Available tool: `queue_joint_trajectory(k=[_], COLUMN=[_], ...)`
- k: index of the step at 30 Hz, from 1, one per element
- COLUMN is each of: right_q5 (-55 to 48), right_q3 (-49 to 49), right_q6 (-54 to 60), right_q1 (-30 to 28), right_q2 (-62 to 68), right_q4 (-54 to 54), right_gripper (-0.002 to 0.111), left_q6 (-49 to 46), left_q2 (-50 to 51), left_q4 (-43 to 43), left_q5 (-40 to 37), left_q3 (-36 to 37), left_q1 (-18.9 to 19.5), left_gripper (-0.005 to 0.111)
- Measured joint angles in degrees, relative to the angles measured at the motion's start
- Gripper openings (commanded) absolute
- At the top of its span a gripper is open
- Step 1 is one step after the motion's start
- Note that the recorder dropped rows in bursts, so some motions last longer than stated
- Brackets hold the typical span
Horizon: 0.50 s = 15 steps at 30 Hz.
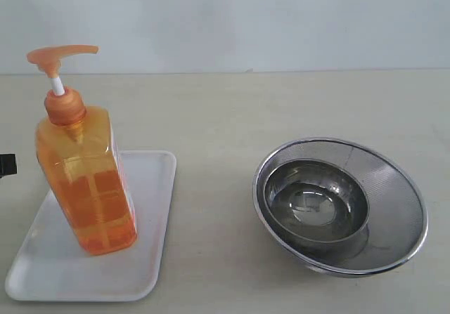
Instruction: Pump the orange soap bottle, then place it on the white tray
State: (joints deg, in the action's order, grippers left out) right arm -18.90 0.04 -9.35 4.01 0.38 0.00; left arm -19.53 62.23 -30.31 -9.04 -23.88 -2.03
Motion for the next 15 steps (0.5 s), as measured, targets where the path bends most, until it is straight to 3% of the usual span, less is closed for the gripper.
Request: queue_joint_trajectory(k=[5,15], right_q5=[0.0,0.0], right_q3=[0.0,0.0], right_q6=[0.0,0.0], right_q1=[0.0,0.0], right_q2=[0.0,0.0], right_q4=[0.0,0.0], right_gripper=[0.000,0.000], left_q6=[0.0,-0.8], left_q2=[-10.7,-27.2], left_q4=[-0.6,-3.8], left_q5=[-5.8,-17.3], left_q3=[0.1,0.1], left_q1=[-3.3,-3.7], left_gripper=[0.005,0.005])
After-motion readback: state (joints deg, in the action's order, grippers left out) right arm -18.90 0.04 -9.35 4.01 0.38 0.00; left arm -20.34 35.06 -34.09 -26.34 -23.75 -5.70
